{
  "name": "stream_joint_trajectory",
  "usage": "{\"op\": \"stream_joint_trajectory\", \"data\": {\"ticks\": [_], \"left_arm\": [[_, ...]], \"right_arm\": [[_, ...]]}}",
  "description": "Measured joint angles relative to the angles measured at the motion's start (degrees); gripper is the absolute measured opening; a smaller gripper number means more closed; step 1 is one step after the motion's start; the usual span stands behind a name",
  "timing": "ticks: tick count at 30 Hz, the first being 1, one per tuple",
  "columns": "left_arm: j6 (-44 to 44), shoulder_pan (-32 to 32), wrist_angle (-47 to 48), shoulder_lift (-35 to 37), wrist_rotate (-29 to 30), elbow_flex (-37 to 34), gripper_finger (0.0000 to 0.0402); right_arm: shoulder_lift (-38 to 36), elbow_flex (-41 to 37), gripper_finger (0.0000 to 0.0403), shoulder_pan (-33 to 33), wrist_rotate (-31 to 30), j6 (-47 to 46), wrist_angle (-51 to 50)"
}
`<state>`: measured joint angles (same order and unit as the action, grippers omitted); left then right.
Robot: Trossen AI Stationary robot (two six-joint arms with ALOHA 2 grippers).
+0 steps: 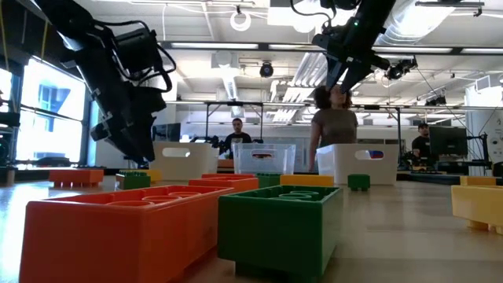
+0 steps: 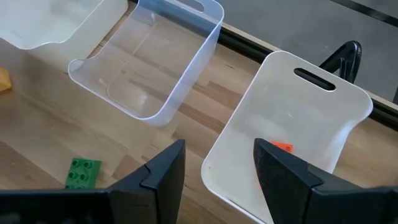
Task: Sort & place blocks by color
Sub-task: Put the yellow game piece into the transparent bin
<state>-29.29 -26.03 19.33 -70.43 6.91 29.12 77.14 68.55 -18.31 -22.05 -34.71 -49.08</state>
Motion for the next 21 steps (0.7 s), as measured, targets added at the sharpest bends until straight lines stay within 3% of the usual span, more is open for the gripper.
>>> {"op": "stream_joint_trajectory", "data": {"ticks": [21], "left_arm": [[0.3, -1.1, -1.9, -6.4, -0.8, 0.0, 0.0182]], "right_arm": [[0.0, 0.0, 0.0178, 0.0, 0.0, 0.0, 0.0]]}}
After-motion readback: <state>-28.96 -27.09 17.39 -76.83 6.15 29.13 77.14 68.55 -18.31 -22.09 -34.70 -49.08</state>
